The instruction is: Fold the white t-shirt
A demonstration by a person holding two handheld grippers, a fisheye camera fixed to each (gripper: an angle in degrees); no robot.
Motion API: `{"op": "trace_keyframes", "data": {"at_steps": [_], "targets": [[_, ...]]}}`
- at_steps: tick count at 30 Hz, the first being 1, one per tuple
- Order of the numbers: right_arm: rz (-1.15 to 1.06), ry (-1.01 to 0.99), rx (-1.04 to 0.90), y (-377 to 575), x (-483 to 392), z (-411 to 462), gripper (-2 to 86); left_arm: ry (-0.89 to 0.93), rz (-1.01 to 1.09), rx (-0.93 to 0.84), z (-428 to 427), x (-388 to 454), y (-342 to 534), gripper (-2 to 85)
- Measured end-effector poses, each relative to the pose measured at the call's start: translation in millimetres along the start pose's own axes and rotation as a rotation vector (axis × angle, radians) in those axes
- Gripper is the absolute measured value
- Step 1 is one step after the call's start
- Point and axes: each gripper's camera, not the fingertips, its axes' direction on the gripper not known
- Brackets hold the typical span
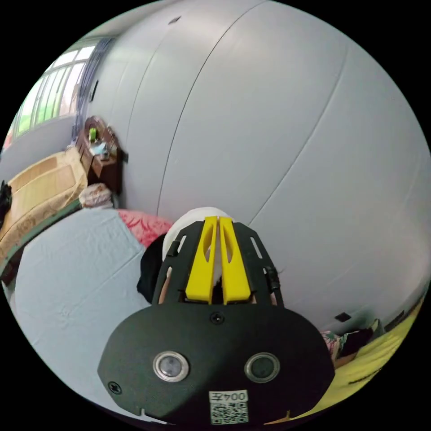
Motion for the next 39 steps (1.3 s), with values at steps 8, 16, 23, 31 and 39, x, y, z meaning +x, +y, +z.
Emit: {"op": "trace_keyframes", "data": {"at_steps": [8,16,23,31,39], "targets": [[-0.049,0.066,-0.028,-3.9,-11.2,2.2,5.6,-0.026,0.076,0.18,-258.9,21.8,46.6,0.5],[-0.062,0.149,-0.1,-16.0,-27.6,11.4,6.0,-0.056,-0.173,-0.018,-329.7,-75.2,225.7,0.7],[0.034,0.18,-0.152,-26.6,-30.9,20.3,4.5,-0.173,-0.498,-0.224,-350.2,-162.0,436.4,2.1],[0.191,0.134,-0.197,-32.8,-23.3,30.1,4.7,-0.019,-0.794,-0.272,-345.3,-215.0,577.6,3.3],[0.206,0.173,-0.229,-32.2,-34.5,43.0,4.9,0.078,-0.795,-0.246,-311.7,-240.2,565.3,11.6]]}}
